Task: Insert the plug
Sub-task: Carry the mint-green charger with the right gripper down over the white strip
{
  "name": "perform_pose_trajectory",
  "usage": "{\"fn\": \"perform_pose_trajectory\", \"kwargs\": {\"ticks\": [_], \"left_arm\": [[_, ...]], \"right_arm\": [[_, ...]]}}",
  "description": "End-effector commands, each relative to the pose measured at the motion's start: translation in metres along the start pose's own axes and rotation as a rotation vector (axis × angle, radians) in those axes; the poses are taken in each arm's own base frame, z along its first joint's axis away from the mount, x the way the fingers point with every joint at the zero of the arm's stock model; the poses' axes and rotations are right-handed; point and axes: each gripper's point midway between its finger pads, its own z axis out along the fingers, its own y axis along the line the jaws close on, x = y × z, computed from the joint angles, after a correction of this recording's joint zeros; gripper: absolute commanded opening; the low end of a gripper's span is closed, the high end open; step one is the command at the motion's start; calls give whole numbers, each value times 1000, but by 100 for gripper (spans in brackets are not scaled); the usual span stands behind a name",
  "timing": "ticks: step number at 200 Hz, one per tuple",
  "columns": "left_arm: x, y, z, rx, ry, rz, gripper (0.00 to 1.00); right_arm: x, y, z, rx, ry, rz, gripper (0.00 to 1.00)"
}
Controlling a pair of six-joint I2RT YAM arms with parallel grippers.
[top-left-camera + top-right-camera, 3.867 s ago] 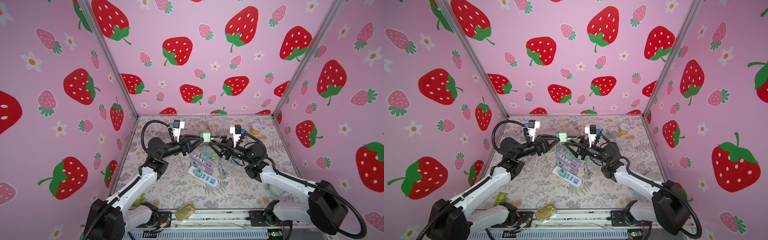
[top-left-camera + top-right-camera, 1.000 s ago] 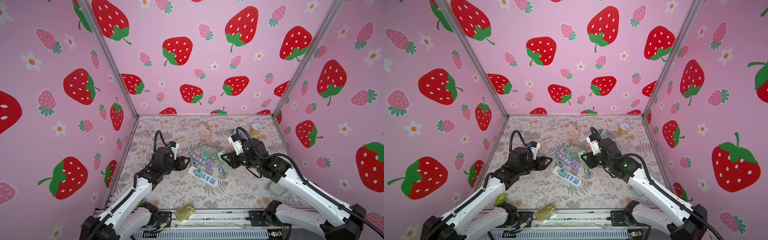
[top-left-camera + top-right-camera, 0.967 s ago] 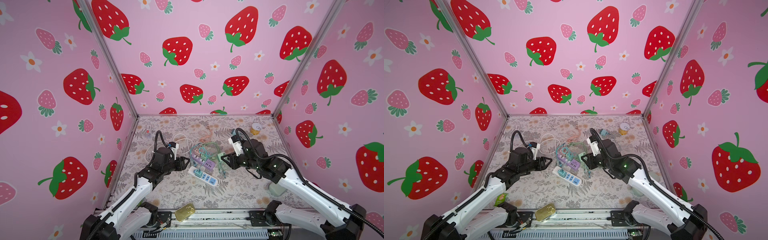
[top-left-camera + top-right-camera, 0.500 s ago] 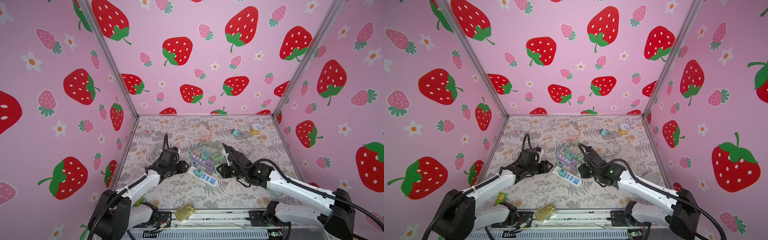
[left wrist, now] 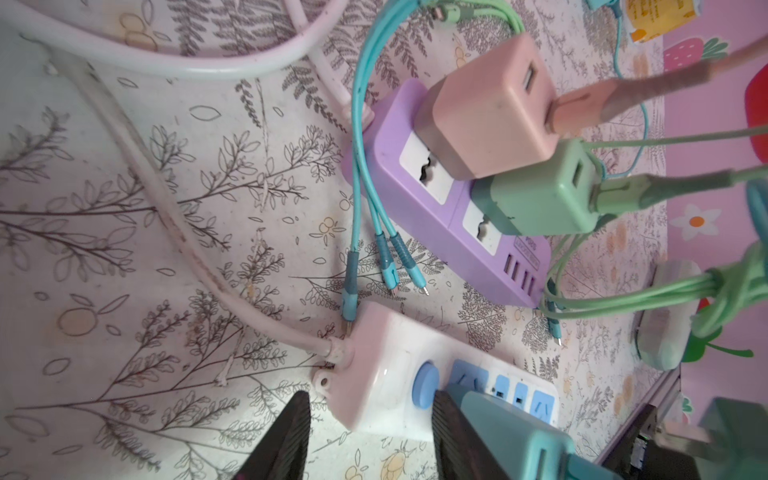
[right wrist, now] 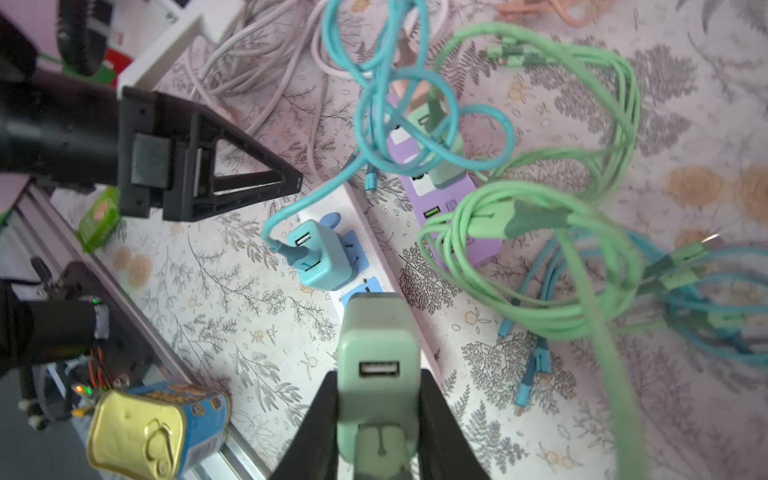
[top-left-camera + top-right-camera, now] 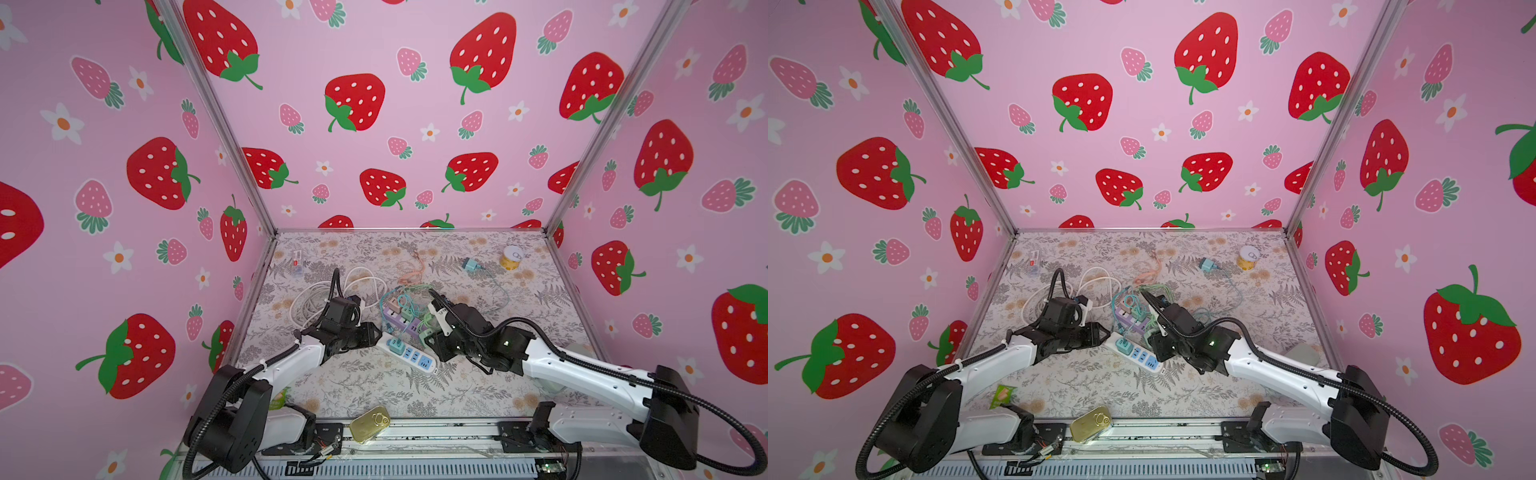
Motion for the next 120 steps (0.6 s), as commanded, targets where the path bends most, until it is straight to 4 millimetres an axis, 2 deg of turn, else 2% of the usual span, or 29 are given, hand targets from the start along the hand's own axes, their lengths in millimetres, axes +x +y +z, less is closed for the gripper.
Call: {"fn": "perform_pose_trajectory", "kwargs": {"ticks": [1, 10, 38, 58, 89, 120], "left_arm": [[-11, -15, -2, 53, -6, 21, 50], [-10, -15, -1, 59, -1, 16, 50], [-9, -20, 0, 88, 11, 20, 50], [-8, -24, 0, 106, 29, 25, 50], [-6, -23, -2, 92, 53, 29, 49], [-3, -22, -1, 96, 65, 22, 49]], "right_arm": [[-35, 16, -27, -53, -115, -369, 0], [-38, 18, -30, -62, -121, -454, 0], [-22, 29, -31, -140, -62, -776, 0], [-25, 32, -28, -170, -70, -939, 0], [-19, 25, -21, -267, 42, -1049, 0], [-3, 25, -6, -360, 131, -1098, 0]]}}
